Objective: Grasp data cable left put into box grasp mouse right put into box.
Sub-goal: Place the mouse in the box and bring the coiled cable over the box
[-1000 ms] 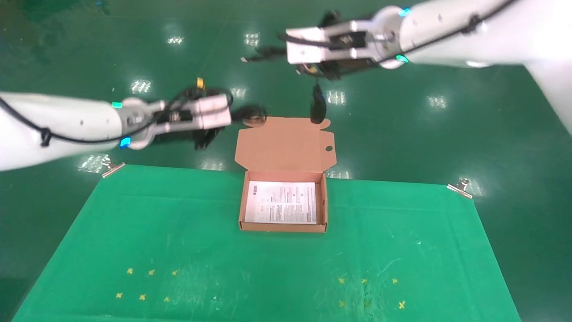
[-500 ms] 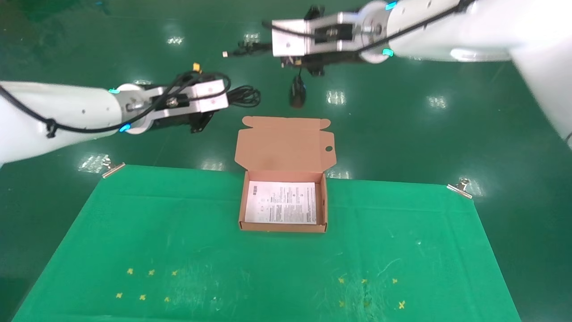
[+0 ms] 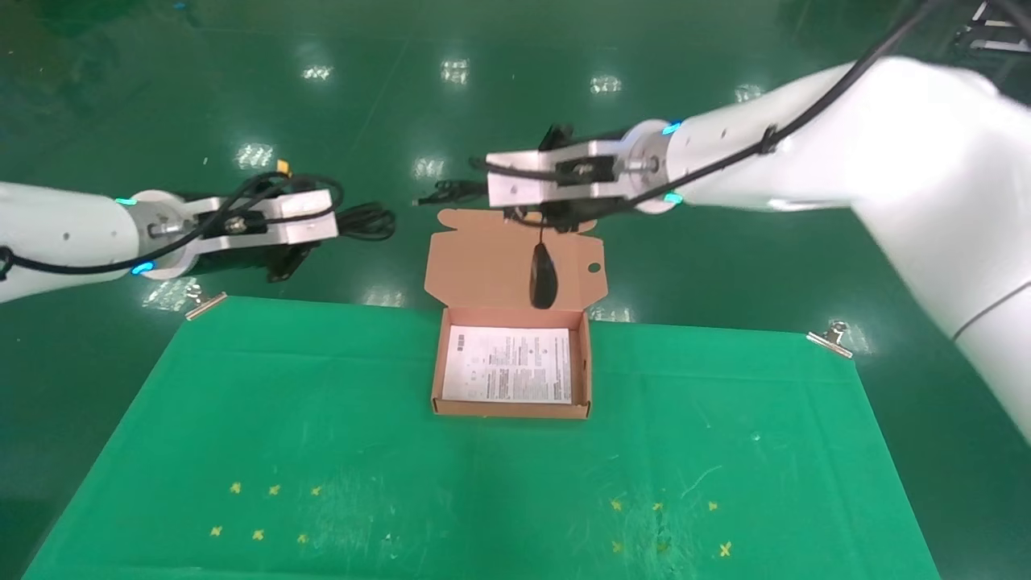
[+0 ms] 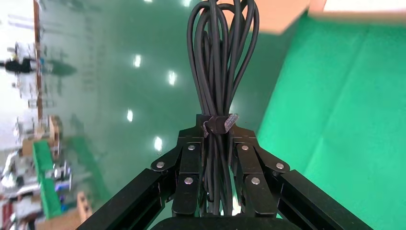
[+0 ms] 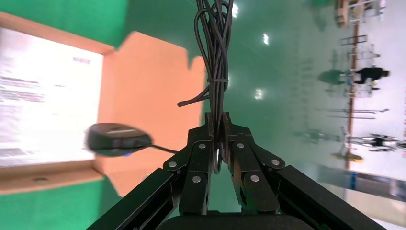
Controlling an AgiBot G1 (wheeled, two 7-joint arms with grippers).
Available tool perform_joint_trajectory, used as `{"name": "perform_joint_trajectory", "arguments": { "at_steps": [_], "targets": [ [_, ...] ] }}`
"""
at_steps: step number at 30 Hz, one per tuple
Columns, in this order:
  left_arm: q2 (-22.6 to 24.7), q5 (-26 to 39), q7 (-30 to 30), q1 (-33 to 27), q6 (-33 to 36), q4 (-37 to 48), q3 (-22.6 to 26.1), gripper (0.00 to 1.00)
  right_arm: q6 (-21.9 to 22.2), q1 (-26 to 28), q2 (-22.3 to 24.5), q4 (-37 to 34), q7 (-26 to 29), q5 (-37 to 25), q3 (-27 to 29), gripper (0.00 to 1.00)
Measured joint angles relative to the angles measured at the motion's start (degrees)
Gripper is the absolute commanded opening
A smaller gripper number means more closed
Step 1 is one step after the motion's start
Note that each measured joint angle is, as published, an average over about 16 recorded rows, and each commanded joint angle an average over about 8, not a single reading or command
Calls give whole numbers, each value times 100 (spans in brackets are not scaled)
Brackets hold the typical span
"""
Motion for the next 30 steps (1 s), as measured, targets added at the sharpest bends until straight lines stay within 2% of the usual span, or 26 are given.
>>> {"name": "perform_joint_trajectory", "arguments": {
  "at_steps": [8, 19, 30],
  "targets": [
    [-70, 342, -336, 48, 177, -249, 45, 0, 57, -240, -38, 2, 72, 177, -212, 0],
    [-88, 465, -502, 91, 231, -402, 47, 0, 183, -494, -86, -1, 91, 590, -545, 0],
    [-93, 491, -537, 101, 243, -437, 46, 0, 552, -822, -116, 23, 415, 1249, -902, 0]
  ]
}}
